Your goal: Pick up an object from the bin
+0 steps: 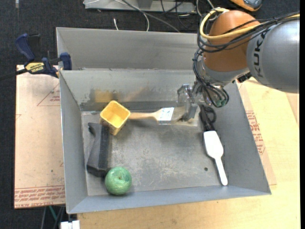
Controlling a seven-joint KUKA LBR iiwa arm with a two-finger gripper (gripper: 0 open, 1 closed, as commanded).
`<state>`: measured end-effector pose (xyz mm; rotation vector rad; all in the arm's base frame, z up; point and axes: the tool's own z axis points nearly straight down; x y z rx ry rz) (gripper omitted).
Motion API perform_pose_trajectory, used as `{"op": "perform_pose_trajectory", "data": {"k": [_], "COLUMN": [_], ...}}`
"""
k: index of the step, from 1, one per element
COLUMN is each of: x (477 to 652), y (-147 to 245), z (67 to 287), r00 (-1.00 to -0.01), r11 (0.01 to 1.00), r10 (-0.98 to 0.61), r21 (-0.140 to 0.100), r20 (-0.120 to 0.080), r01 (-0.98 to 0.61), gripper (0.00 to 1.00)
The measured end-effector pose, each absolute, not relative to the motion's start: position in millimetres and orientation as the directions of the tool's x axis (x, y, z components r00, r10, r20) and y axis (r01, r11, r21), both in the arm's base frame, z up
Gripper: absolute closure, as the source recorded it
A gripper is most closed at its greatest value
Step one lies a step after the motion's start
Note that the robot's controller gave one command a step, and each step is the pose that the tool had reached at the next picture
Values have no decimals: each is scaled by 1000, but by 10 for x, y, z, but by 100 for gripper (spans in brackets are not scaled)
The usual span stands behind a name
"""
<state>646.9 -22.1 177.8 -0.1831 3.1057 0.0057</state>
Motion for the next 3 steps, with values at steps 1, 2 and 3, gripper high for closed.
{"op": "perform_pose_trajectory", "data": {"k": [1,2,3], "x": [6487,6337,6098], "y": [-280,-11,117], "z": [2484,2711,2070], "r00": [-992,-988,-989], "r11": [992,988,989], "r10": [-126,-153,-144], "r21": [2,2,4], "r20": [-26,-32,-14], "r01": [-126,-154,-145], "gripper": [100,100,100]}}
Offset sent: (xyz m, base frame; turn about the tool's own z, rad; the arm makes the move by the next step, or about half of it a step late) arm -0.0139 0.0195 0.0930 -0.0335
